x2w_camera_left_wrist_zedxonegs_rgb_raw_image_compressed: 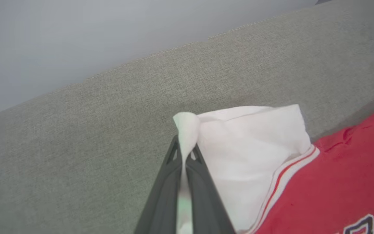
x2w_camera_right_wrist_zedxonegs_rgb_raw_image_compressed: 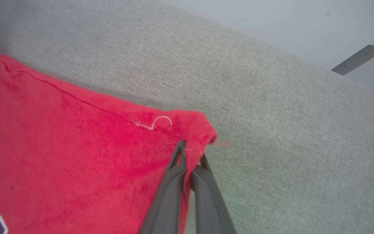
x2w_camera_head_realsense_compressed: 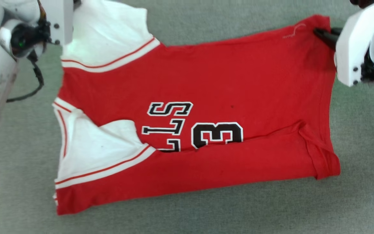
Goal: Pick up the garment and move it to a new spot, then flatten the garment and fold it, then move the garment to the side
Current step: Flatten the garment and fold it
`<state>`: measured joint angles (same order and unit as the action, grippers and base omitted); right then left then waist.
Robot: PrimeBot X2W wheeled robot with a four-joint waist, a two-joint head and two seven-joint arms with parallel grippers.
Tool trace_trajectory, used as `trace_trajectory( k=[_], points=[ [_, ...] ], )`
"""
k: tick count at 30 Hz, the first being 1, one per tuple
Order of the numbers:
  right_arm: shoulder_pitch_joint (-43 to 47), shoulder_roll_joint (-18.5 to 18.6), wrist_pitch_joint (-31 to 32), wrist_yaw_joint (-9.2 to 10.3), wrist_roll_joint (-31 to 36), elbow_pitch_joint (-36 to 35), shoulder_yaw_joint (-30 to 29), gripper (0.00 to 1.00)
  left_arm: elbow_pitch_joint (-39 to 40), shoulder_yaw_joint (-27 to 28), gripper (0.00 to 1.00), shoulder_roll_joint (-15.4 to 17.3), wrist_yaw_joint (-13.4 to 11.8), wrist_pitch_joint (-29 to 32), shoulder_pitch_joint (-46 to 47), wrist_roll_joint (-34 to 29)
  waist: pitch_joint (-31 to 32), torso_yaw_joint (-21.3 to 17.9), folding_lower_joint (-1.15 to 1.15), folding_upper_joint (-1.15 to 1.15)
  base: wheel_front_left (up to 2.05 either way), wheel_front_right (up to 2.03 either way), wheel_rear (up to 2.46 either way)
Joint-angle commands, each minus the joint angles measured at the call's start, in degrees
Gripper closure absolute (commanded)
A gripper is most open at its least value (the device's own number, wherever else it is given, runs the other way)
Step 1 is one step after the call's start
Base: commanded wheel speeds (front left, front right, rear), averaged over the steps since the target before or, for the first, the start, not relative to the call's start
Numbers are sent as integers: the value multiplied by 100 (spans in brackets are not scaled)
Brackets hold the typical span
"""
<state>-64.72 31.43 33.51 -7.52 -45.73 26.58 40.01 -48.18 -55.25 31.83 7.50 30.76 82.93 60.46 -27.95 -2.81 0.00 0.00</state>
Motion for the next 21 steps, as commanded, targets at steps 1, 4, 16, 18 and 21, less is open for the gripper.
trace_trajectory(
  k=[1, 4, 16, 18, 21],
  points=[
    [186, 105, -86, 6, -107, -60, 37, 100, 134, -69, 100, 75, -8, 16, -158, 55, 390, 262, 0, 0, 0, 0, 0],
    [384, 262, -128, 6, -249, -136, 53, 100, 429, -181, 100, 153, -7, 8, -321, 110, 614, 365, 0, 0, 0, 0, 0],
    [1420, 878, -69, 6, -595, -707, -85, 100, 1692, -444, 100, 582, -184, 227, -1390, 408, 1388, 685, 0, 0, 0, 0, 0],
    [1682, 971, -13, 6, -627, -830, -158, 100, 2017, -469, 100, 674, -319, 293, -1648, 506, 1496, 735, 0, 0, 0, 0, 0],
    [2072, 1099, 59, 6, -708, -1031, -289, 100, 2477, -528, 100, 841, -557, 409, -2040, 642, 1624, 793, 0, 0, 0, 0, 0]
  ],
)
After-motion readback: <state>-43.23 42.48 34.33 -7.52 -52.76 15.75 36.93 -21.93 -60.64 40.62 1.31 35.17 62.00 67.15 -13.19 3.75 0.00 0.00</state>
